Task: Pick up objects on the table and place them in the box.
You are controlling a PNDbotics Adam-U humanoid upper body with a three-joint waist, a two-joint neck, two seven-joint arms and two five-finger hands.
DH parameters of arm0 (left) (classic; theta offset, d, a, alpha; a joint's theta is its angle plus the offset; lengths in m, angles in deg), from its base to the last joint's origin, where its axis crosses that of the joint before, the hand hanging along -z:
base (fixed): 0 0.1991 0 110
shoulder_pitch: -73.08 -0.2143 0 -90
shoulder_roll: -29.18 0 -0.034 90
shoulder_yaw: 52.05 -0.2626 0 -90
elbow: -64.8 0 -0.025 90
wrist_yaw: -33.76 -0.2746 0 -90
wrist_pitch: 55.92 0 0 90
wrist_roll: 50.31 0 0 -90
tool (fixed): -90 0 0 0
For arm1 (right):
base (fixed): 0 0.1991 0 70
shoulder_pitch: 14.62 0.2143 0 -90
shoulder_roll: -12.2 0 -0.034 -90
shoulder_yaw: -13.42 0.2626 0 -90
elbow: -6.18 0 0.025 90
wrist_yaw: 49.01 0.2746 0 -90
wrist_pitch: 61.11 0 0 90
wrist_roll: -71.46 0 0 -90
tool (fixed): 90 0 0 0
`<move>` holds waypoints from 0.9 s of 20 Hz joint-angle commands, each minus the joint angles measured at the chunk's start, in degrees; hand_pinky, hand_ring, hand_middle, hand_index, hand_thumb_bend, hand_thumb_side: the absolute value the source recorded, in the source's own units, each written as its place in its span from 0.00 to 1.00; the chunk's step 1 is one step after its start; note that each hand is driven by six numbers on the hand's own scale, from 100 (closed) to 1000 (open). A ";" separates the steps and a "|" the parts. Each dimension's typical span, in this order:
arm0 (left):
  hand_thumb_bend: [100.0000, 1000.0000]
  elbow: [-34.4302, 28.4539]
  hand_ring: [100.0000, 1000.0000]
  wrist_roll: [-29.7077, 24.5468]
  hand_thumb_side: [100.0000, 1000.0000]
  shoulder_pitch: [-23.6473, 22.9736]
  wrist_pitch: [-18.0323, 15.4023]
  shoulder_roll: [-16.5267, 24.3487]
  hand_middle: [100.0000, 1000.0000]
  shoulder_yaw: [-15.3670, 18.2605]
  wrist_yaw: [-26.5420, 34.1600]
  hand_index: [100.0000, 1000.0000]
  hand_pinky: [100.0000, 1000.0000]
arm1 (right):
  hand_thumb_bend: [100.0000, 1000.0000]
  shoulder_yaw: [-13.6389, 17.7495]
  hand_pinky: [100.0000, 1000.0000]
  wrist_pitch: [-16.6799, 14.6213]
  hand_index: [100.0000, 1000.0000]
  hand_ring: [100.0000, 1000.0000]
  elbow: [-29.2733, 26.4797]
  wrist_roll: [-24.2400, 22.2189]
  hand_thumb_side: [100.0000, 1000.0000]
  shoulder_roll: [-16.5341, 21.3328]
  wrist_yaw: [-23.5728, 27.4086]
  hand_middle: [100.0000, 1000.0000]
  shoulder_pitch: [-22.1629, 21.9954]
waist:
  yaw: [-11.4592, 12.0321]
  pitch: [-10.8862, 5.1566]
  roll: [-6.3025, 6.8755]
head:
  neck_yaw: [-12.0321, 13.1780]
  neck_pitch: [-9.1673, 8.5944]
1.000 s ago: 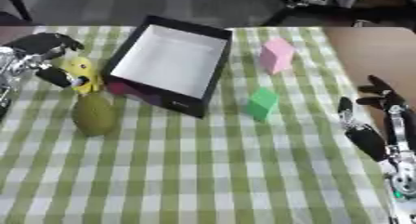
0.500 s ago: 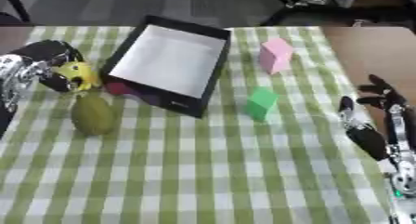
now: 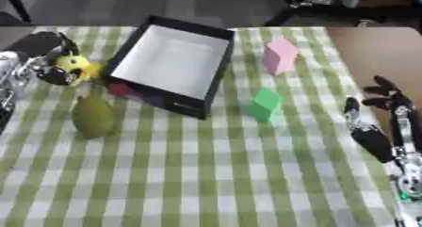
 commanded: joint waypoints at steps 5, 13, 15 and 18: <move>0.00 -9.33 0.23 -4.05 0.04 4.01 -2.10 -0.43 0.20 -3.09 10.72 0.50 0.31 | 0.13 0.19 0.79 0.08 0.92 0.66 -0.37 -0.23 0.48 1.23 0.14 0.71 0.23 | -0.61 -0.78 -0.32 | 0.54 -0.11; 0.00 -5.99 0.34 -9.77 0.03 3.33 -8.11 -9.39 0.31 -9.05 8.60 0.60 0.43 | 0.13 -0.37 0.79 -0.18 0.92 0.66 -0.24 -0.81 0.48 0.78 0.46 0.71 0.81 | -2.74 -0.02 -0.80 | 1.48 -0.11; 0.16 -4.59 0.52 -9.19 0.30 2.73 -9.00 -10.59 0.50 -9.43 6.64 0.75 0.61 | 0.13 -0.42 0.79 -0.28 0.92 0.66 -0.23 -0.93 0.48 0.64 0.57 0.71 0.93 | -2.98 0.13 -0.98 | 1.52 -0.11; 0.59 -4.11 0.71 -8.78 0.76 2.25 -11.03 -10.03 0.72 -10.16 4.76 0.89 0.75 | 0.13 -0.18 0.79 -0.21 0.92 0.66 -0.20 -0.78 0.48 0.72 0.58 0.71 0.85 | -2.78 0.26 -0.95 | 1.11 -0.11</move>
